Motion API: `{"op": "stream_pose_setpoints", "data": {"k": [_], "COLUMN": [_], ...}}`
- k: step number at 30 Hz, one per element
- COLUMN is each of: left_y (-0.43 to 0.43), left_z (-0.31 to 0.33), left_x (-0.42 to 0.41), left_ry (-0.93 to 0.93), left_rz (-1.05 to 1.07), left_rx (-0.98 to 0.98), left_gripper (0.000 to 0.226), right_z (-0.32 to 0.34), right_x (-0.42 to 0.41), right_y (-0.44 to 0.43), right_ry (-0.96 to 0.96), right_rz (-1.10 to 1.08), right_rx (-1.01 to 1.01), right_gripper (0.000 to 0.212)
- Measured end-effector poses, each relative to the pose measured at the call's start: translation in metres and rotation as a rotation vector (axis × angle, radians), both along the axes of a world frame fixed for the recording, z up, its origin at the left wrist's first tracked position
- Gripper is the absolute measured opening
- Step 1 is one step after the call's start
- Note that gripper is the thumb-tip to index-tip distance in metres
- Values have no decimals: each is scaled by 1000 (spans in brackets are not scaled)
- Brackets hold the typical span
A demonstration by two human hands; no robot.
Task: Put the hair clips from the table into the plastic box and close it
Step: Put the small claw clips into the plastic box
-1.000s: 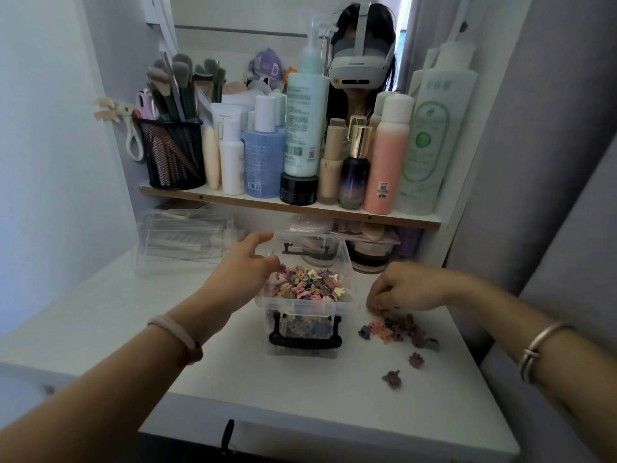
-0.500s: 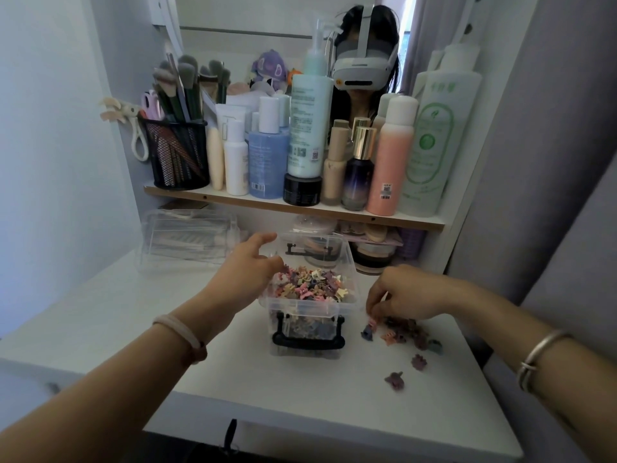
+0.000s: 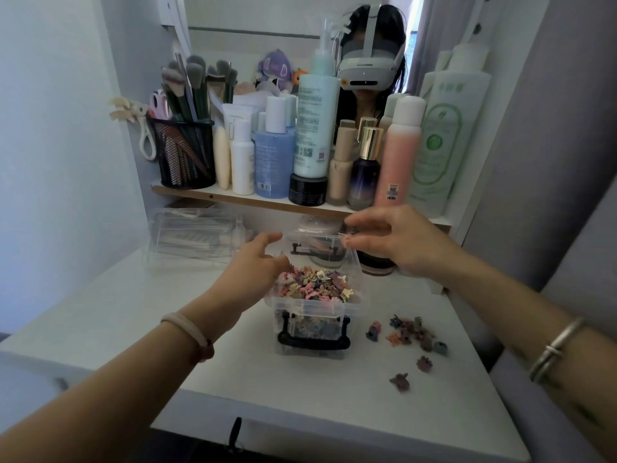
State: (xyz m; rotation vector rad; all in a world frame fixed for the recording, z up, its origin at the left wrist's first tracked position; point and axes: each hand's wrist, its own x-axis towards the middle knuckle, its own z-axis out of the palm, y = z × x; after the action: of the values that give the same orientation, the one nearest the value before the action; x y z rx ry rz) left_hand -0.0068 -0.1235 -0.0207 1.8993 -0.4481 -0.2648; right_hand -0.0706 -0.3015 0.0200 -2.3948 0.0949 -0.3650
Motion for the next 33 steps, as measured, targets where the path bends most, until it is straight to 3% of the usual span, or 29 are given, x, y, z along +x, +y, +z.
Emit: {"op": "stream_pose_setpoints", "data": {"k": [2, 4, 7, 10, 12, 16, 19, 21, 23, 25, 28, 30, 33], "left_y": [0, -1, -1, -1, -1, -1, -1, -1, -1, -2, -2, -1, -1], "left_z": [0, -1, -3, -4, -4, -4, -2, -2, -2, -3, -3, -2, -1], "left_x": [0, 2, 5, 5, 5, 4, 3, 2, 3, 4, 3, 2, 0], "left_ry": [9, 18, 24, 11, 12, 12, 16, 15, 11, 18, 31, 29, 37], "left_rz": [-3, -5, 3, 12, 10, 10, 2, -3, -1, 0, -1, 3, -4], "left_rx": [-6, -28, -40, -34, -31, -12, -15, -18, -23, -23, -30, -25, -21], "left_gripper": [49, 49, 49, 49, 49, 49, 49, 49, 50, 50, 50, 50, 50], "right_z": [-2, -4, -11, -28, -36, -42, -33, -21, -10, -7, -13, -18, -27], "right_x": [2, -1, -10, -12, -11, -9, -5, -4, -4, -5, -4, -7, -14], "right_y": [-1, -10, -17, -10, -5, -5, -10, -9, -4, 0, -8, -20, -30], "right_ry": [61, 109, 471, 717, 668, 601, 325, 22, -88, -12, 83, 303, 678], "right_rz": [-4, -62, 64, 194, 180, 186, 39, -87, -2, 77, -39, -68, 13], "right_rx": [24, -55, -281, -490, -517, -523, -519, -296, -11, 30, -226, -377, -442], "right_gripper": [47, 37, 22, 31, 34, 19, 16, 13, 13, 19, 23, 21, 20]}}
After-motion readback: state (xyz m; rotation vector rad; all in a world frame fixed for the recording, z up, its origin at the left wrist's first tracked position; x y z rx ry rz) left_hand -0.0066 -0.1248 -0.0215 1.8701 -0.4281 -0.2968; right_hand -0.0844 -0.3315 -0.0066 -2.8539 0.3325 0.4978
